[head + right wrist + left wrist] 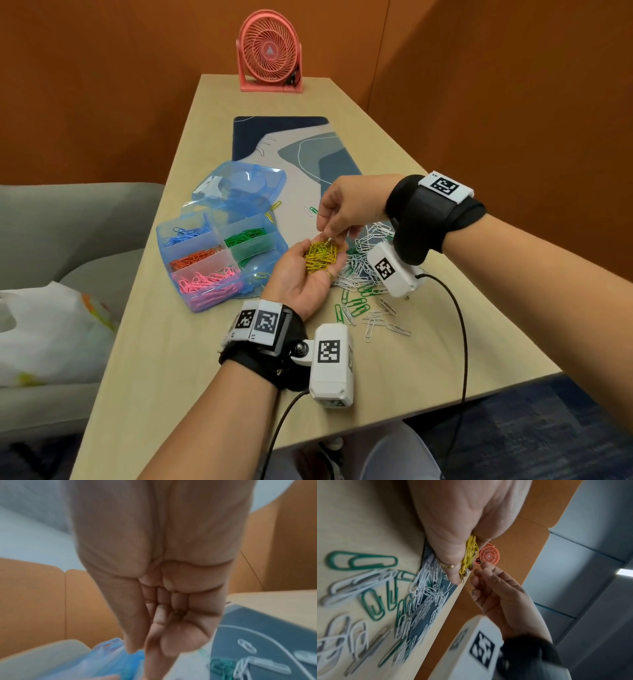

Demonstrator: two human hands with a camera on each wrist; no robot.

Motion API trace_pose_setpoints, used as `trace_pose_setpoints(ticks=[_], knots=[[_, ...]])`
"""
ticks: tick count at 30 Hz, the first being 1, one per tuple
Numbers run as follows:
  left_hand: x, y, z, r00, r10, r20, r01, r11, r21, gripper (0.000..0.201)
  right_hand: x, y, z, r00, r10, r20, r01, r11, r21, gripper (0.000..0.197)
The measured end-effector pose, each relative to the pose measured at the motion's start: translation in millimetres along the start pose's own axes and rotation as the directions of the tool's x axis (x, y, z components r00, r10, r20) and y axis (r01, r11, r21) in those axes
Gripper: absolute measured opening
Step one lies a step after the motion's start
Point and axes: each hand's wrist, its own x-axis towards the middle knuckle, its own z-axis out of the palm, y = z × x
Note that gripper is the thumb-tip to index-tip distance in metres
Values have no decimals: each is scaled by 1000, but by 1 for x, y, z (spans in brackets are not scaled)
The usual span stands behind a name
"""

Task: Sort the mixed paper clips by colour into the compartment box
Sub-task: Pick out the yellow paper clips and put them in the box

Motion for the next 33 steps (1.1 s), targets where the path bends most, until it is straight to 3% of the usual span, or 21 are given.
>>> trace_pose_setpoints(ticks=[6, 12, 16, 21, 25, 31, 33], knots=[[-2, 1, 1, 999, -3, -35, 4, 1000, 31, 35, 54, -10, -6, 991, -13, -133, -20, 970, -243, 19], [1, 0, -5, 999, -5, -47, 4, 1000, -4, 34, 95, -15, 7, 999, -38, -23, 20, 852, -523, 46], [4, 0, -4, 998, 13, -66, -15, 999, -30, 30, 110, -16, 14, 996, -84, 40, 90, 771, -630, 49], [1, 2, -4, 997, 30, -65, -35, 997, -75, 29, 113, -23, 15, 980, -199, -1, 153, 757, -635, 35], [1, 4, -6, 996, 55, -73, -64, 988, -140, 29, 120, -31, 19, 978, -207, -34, 141, 767, -626, 27], [2, 4, -8, 996, 49, -76, -60, 988, -142, 29, 126, -36, 20, 998, -37, -45, -1, 761, -649, 10], [2, 4, -8, 996, 46, -82, -56, 990, -129, 30, 126, -35, 18, 999, 13, -39, -35, 767, -641, 13]])
